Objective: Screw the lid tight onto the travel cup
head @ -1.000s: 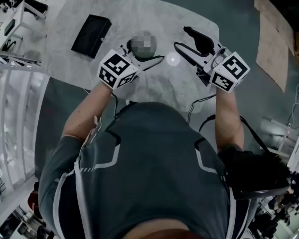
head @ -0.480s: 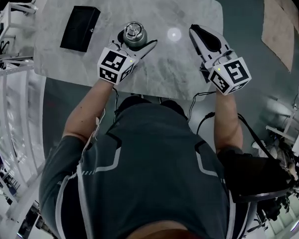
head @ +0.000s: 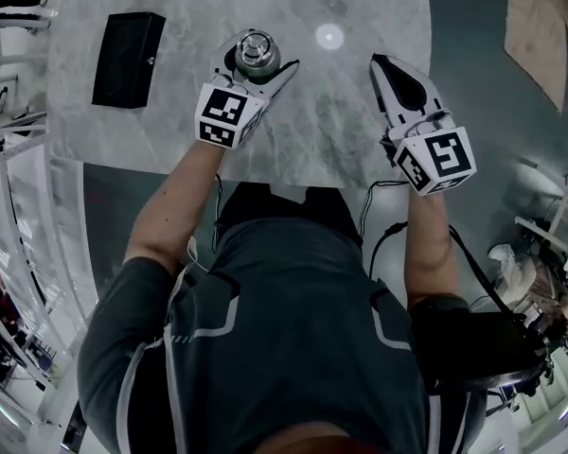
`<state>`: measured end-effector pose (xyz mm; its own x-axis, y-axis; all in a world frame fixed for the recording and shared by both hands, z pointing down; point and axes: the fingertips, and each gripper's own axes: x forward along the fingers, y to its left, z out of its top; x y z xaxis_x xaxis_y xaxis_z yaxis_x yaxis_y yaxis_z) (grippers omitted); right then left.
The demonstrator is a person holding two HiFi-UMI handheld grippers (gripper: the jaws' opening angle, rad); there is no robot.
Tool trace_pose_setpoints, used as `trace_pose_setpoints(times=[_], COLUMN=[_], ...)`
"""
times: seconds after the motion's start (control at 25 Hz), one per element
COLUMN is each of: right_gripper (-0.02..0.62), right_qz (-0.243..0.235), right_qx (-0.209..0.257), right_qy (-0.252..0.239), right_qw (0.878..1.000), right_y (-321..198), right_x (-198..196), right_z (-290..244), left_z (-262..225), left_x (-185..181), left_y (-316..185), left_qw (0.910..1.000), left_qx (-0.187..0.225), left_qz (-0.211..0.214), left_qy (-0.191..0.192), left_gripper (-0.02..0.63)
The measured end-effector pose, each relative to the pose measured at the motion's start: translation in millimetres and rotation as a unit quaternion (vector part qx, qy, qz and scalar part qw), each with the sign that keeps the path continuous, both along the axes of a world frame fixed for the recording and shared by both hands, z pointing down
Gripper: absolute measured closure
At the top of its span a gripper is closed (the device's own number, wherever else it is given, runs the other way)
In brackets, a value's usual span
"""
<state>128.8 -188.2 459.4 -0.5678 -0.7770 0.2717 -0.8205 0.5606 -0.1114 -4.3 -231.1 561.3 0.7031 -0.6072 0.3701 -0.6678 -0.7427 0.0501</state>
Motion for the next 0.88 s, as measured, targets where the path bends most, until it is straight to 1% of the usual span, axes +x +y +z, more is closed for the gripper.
trace_pose_setpoints(times=[0.12, 0.24, 0.36, 0.52, 0.72, 0.88], right_gripper=[0.565, 0.565, 0.565, 0.565, 0.565, 0.565], right_qz=[0.016, 0.025, 0.031, 0.035, 0.041, 0.040], right_qx=[-0.012, -0.013, -0.018, -0.029, -0.041, -0.046], right_qy=[0.000, 0.006, 0.010, 0.013, 0.010, 0.012], right_qw=[1.000, 1.000, 0.999, 0.999, 0.998, 0.998], right_y=[-1.2, 3.2, 5.4, 2.5, 1.0, 1.2], right_x=[1.8, 3.6, 6.3, 14.6, 16.3, 18.8], right_z=[16.0, 27.4, 41.3, 57.4, 72.1, 81.9], left_z=[16.9, 33.8, 55.1, 78.4, 95.3, 110.0], left_x=[1.7, 3.7, 6.6, 18.2, 25.4, 29.5], left_y=[-7.4, -13.6, -26.2, -43.0, -52.3, -54.4], left_qw=[1.0000, 0.9999, 0.9998, 0.9997, 0.9997, 0.9995], left_qx=[-0.001, 0.004, 0.002, 0.001, 0.002, -0.008], left_qz=[-0.005, -0.010, -0.016, -0.012, -0.019, -0.017], left_qy=[0.003, -0.003, -0.008, -0.019, -0.018, -0.024], left_gripper=[0.204, 0.204, 0.204, 0.203, 0.204, 0.204])
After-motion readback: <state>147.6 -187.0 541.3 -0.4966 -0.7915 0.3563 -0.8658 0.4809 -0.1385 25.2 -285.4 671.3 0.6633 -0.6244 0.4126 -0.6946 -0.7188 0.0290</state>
